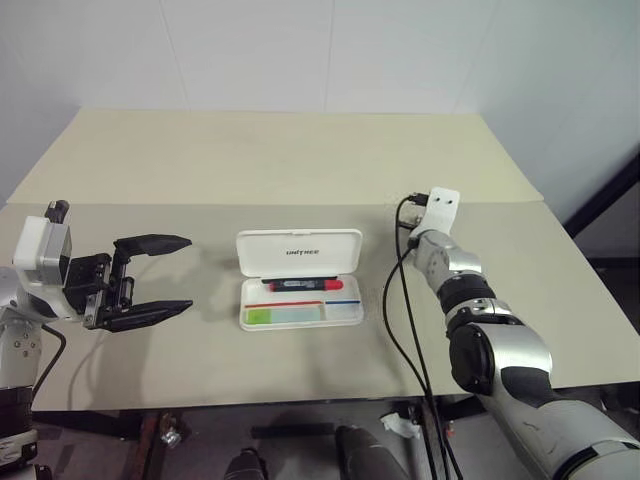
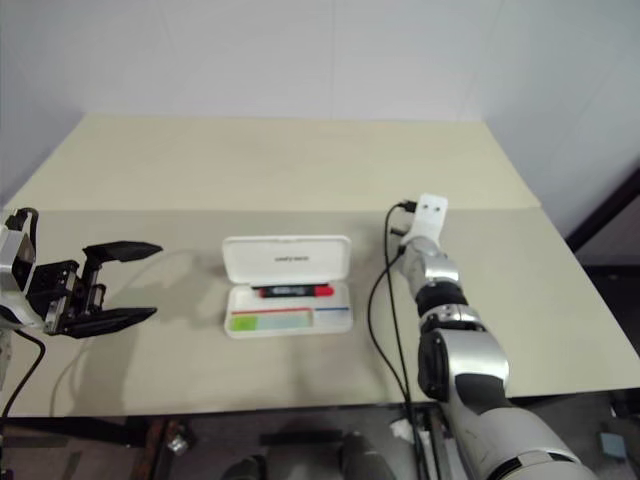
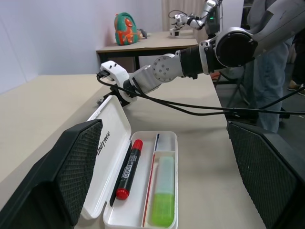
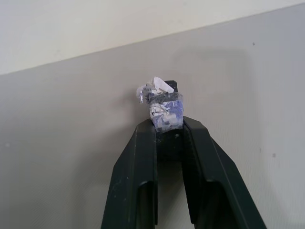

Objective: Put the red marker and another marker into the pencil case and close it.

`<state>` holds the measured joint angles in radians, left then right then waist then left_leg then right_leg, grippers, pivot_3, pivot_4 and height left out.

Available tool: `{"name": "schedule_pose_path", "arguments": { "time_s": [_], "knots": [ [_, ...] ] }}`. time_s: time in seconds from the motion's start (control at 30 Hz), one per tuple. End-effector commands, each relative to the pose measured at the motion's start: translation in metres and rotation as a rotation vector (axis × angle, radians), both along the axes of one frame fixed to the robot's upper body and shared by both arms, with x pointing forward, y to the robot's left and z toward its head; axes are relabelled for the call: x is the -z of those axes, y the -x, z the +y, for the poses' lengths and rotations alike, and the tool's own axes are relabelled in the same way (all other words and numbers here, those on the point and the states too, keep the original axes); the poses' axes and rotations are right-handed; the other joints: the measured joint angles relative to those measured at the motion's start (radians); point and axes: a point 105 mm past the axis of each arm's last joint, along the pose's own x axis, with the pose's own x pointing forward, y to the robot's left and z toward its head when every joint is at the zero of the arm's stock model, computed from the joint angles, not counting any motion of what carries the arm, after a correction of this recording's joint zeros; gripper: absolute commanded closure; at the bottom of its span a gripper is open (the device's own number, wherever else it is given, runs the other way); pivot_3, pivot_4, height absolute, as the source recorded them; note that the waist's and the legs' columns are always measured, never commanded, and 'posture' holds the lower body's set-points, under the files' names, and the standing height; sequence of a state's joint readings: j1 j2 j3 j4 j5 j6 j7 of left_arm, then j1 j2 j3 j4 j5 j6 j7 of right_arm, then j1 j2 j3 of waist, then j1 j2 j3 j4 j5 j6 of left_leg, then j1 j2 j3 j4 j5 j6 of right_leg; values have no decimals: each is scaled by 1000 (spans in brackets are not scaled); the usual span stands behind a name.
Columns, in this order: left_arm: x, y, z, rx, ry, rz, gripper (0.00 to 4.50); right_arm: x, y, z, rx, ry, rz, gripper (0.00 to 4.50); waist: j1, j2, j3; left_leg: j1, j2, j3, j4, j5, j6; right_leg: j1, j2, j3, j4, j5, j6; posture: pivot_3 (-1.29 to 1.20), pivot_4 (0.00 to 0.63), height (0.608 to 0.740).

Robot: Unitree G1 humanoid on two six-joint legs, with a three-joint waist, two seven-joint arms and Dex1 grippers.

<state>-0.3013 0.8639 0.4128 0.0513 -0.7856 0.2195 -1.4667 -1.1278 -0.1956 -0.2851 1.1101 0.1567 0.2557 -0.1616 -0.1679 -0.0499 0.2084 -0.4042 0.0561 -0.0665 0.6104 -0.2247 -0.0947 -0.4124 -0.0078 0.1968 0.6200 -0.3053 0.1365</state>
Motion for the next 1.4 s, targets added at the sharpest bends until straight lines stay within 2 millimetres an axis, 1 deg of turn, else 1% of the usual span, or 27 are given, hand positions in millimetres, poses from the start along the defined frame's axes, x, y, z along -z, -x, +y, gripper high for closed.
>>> {"name": "schedule_pose_path", "arguments": {
  "time_s": [0.03,0.07,0.13,0.23,0.27,0.37,0.43,0.47,0.57,0.63,0.73,0.8,0.87,0.93,0.97,1.03,1.13,1.2,1.3,1.4],
  "knots": [
    [-7,5,0,19,14,-41,0,-47,-8,9,-122,23,-173,4139,-3,4,2,-1,0,0,-1,0,0,-1,0,0,0,0,0,0,150,740],
    [-7,5,0,22,16,-38,0,-59,-9,15,-162,27,-214,4139,-7,5,3,-1,0,0,-3,0,0,-2,0,0,1,0,3,0,150,740],
    [-6,5,0,28,18,-30,0,-80,-9,26,-242,44,-286,4139,-18,6,4,-1,0,0,-8,0,0,-5,0,0,4,5,15,0,150,740],
    [-3,6,-1,32,19,-20,0,-116,-2,48,-409,84,-413,4139,-29,8,5,-2,0,1,-16,0,-1,-14,0,0,10,3,13,0,150,740],
    [-3,6,-2,31,19,-17,0,-124,1,53,-455,95,-441,4139,-29,8,5,-3,1,1,-18,0,-1,-17,1,0,12,1,12,0,150,740],
    [-1,8,-2,28,20,-10,0,-140,13,68,-579,118,-504,4139,-27,8,5,-2,2,1,-19,0,-2,-20,1,-2,21,-7,9,0,150,740],
    [1,11,-2,32,19,-10,0,-152,32,87,-758,170,-554,4139,-26,9,5,-2,4,1,-19,-1,-4,-21,1,-6,23,-9,6,0,150,740],
    [1,13,-1,33,18,-8,0,-155,41,94,-834,196,-571,4139,-24,9,5,-2,5,1,-19,-2,-4,-21,1,-8,23,-9,6,0,150,740],
    [3,15,2,27,7,0,0,-157,62,105,-976,234,-578,4139,-19,9,5,-2,5,0,-18,-2,-5,-21,0,-12,23,-9,5,0,150,740],
    [6,16,6,13,-13,10,0,-158,81,113,-1105,270,-580,4139,-15,9,6,-2,5,0,-16,-2,-5,-20,0,-12,25,-9,5,0,150,740],
    [9,19,13,-3,-22,19,0,-156,110,119,-1287,316,-564,4139,-8,10,6,-2,5,0,-14,-2,-5,-19,0,-12,25,-9,5,0,150,740],
    [11,20,17,-12,-20,26,0,-151,127,120,-1395,342,-535,4139,-1,10,6,-2,5,0,-14,-2,-5,-19,1,-12,25,-9,5,0,150,740],
    [13,23,19,-19,-5,42,0,-137,147,118,-1519,380,-469,4139,5,10,6,-2,5,0,-14,-2,-5,-19,1,-13,25,-9,5,0,150,740],
    [15,25,22,-26,7,53,0,-123,158,115,-1590,418,-409,4139,9,9,6,-2,5,0,-14,-2,-5,-18,1,-13,24,-10,5,0,150,740],
    [16,26,23,-27,7,54,0,-119,160,114,-1604,432,-390,4139,11,9,6,-2,5,0,-14,-3,-5,-18,1,-13,23,-10,5,0,150,740],
    [21,29,27,-34,0,67,0,-103,166,112,-1640,468,-331,4139,13,9,6,-2,5,0,-14,-3,-5,-18,0,-13,23,-10,5,0,150,740],
    [28,34,32,-50,-19,84,0,-79,168,106,-1666,530,-245,4139,19,9,6,-2,5,0,-14,-3,-5,-18,1,-13,24,-10,4,0,150,740],
    [32,37,35,-60,-37,98,0,-68,167,102,-1672,564,-203,4139,24,9,6,-2,5,0,-13,-3,-5,-18,1,-13,24,-10,4,0,150,740],
    [39,40,40,-75,-59,117,0,-58,166,98,-1678,579,-169,4139,29,9,6,-2,5,0,-13,-3,-5,-18,1,-13,24,-10,4,0,150,740],
    [40,40,42,-85,-61,118,0,-50,163,97,-1681,579,-141,4139,32,9,6,-2,5,0,-12,-3,-5,-18,1,-13,24,-10,4,0,150,740]
  ]
}}
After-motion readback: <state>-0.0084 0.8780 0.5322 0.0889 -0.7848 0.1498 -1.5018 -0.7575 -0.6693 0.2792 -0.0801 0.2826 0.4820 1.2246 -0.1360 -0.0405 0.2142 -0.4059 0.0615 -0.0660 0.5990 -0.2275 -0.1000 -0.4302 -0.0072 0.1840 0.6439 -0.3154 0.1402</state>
